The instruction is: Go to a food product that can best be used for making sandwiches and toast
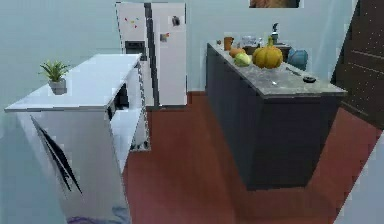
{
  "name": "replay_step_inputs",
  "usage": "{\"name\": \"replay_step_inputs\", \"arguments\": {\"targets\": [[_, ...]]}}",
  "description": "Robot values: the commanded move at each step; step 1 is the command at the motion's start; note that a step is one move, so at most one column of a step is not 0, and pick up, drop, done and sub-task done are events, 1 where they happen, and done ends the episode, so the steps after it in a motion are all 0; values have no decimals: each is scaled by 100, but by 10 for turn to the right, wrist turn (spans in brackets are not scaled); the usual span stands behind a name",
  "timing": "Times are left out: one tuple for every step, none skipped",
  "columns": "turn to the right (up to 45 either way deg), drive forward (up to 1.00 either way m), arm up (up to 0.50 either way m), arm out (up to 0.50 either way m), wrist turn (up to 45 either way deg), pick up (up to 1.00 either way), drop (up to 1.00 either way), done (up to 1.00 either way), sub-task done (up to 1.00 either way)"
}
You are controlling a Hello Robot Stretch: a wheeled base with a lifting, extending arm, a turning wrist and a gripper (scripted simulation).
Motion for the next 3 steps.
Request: {"name": "replay_step_inputs", "arguments": {"targets": [[0,35,0,0,0,0,0,0,0],[60,0,0,0,0,0,0,0,0],[0,100,0,0,0,0,0,0,0]]}}
